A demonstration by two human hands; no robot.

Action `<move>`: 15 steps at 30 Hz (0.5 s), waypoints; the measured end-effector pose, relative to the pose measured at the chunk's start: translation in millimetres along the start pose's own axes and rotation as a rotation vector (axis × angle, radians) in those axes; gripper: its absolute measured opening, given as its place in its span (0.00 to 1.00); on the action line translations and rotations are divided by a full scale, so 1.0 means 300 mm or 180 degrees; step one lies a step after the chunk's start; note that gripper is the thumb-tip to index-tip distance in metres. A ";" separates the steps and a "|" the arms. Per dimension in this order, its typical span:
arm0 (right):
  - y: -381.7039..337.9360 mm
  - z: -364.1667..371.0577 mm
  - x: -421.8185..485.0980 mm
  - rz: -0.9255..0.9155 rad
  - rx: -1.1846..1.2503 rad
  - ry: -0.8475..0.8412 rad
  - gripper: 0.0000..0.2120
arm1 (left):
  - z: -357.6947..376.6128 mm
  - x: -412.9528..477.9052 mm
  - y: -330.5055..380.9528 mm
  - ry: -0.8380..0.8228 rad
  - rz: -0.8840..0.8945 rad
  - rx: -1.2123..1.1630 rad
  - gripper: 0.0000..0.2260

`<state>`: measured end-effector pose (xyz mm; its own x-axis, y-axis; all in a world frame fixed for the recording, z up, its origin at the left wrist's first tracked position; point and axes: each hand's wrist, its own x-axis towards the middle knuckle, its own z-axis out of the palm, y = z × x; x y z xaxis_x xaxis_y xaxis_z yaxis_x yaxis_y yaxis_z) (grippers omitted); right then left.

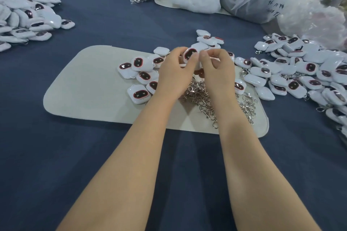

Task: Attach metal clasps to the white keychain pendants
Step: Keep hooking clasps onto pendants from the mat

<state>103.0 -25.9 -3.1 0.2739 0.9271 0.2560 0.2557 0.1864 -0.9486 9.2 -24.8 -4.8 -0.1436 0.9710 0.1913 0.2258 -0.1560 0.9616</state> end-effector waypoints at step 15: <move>0.028 0.012 -0.006 0.0111 -0.2747 -0.0982 0.13 | -0.013 0.004 0.003 0.0537 -0.0562 -0.1214 0.04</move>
<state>101.5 -24.8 -12.1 0.0664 0.9965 0.0513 0.8898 -0.0359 -0.4549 5.5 -24.6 -2.9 -0.3104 0.9505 0.0168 -0.1828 -0.0770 0.9801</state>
